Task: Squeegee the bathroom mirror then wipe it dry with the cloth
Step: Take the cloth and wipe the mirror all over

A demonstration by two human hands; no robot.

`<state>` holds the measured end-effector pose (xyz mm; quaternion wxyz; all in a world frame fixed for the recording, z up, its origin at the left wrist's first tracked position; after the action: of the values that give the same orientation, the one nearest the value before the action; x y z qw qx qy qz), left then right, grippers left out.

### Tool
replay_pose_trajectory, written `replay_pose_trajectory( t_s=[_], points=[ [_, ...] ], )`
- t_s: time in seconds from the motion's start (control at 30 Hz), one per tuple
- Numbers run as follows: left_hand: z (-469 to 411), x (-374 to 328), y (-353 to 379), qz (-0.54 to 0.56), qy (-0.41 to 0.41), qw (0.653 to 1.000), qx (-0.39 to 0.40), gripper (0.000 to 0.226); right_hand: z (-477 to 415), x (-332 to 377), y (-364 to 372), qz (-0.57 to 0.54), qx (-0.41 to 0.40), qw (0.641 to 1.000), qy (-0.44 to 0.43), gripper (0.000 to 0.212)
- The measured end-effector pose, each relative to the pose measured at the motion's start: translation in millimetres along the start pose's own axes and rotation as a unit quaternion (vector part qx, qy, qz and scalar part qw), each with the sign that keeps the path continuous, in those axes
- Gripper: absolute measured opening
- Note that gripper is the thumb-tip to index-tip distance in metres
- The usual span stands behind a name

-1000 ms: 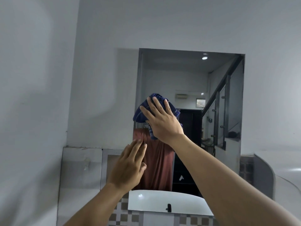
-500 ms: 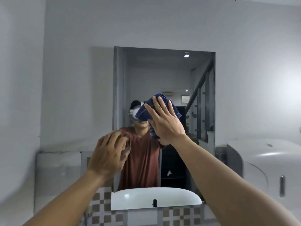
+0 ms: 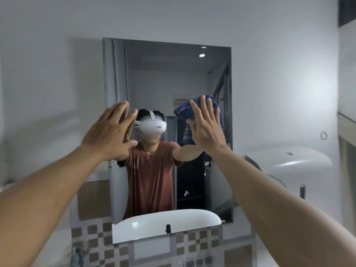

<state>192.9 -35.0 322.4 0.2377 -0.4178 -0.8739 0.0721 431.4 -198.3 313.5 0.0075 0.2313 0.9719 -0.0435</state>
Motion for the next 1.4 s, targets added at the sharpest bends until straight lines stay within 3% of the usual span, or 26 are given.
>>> replay_pose_trajectory(
  t_s=[0.27, 0.5, 0.77, 1.0, 1.4],
  points=[
    [0.6, -1.8, -1.2, -0.005, 0.012, 1.0, -0.008, 0.105, 23.6, -40.7, -5.5, 0.012, -0.018, 0.991, 0.129, 0.056],
    [1.7, 1.9, -5.8, 0.0, 0.018, 1.0, -0.024, 0.092, 71.9, -38.8, -1.7, 0.015, 0.004, 0.987, 0.157, 0.058],
    [-0.5, 10.7, -6.8, -0.033, 0.026, 0.999, -0.019, 0.092, 89.2, 0.1, 10.5, 0.005, -0.011, 0.98, 0.199, 0.059],
    [-3.5, 19.1, -9.6, -0.034, 0.032, 0.998, -0.034, 0.076, 92.5, 59.7, 23.9, -0.007, -0.024, 0.994, 0.108, 0.056],
    [-13.4, 30.3, -16.2, -0.009, 0.001, 1.0, -0.027, 0.078, 84.9, 162.7, 45.0, -0.086, -0.016, 0.993, -0.074, 0.051]
  ],
)
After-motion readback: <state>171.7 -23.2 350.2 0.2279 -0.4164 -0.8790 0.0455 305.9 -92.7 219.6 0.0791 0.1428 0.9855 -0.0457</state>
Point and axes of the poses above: each hand's wrist, its own z-axis away from the middle knuckle, its own y-axis out of the palm, x = y × z, the point moved 4 cm from there along -z, towards the middle knuckle, and after that the axes turned 11 degrees about -x, right-handed, at the moved point
